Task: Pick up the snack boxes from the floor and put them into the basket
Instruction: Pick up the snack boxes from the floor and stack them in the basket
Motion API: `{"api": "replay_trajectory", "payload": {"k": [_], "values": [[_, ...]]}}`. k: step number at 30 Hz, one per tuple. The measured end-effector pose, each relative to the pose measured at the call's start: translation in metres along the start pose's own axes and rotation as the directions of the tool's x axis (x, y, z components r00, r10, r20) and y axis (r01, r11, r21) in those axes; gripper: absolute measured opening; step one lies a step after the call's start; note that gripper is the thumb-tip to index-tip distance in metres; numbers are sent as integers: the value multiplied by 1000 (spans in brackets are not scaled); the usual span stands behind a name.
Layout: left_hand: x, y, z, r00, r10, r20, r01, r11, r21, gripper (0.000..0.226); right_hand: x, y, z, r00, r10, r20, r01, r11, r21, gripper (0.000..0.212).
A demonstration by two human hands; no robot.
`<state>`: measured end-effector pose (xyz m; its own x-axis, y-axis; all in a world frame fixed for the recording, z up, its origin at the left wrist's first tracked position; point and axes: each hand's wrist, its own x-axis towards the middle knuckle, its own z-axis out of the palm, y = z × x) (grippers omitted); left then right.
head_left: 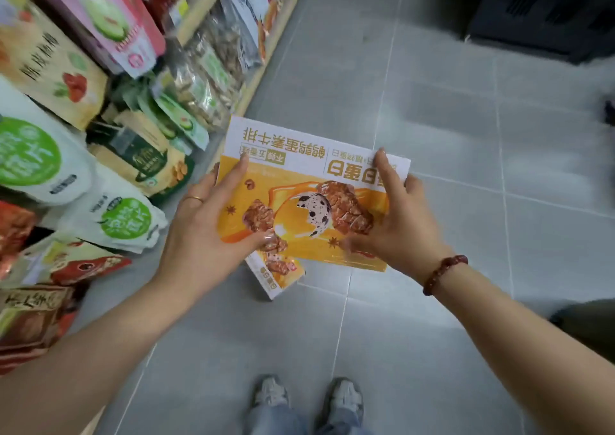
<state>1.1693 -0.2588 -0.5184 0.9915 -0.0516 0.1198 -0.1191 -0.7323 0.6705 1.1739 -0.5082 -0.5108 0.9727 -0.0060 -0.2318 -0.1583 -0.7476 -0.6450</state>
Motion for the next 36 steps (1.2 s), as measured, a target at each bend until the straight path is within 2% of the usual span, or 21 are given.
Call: {"api": "replay_trajectory", "payload": {"k": [4,10,16,19,27,29,32,36], "values": [[-13,57,-104,988,50,-143,-48,999,20,105,-32,-99,-74,982,-179,-64,175,983,-59,126],[-41,114,-228,950,120,-288,-104,992,70,104,-79,-198,-128,905,-399,-146,389,917,-90,122],[-81,147,-283,901,49,-430,2,993,119,99,-102,-259,-153,785,-607,-124,583,791,-183,122],[-105,161,-288,863,7,-505,62,991,118,102,-107,-273,-159,719,-693,-54,674,714,-187,123],[-223,181,-278,692,-242,-681,402,912,85,117,-139,-300,-118,467,-853,234,884,455,-105,127],[-264,183,-277,614,-320,-721,507,861,50,123,-161,-309,-98,379,-867,324,922,382,-56,126],[-333,190,-273,502,-366,-784,639,768,51,128,-207,-321,-71,241,-865,441,960,278,20,123],[-423,199,-265,338,-478,-811,746,661,-79,120,-276,-332,-26,78,-855,512,978,165,127,123]]}}
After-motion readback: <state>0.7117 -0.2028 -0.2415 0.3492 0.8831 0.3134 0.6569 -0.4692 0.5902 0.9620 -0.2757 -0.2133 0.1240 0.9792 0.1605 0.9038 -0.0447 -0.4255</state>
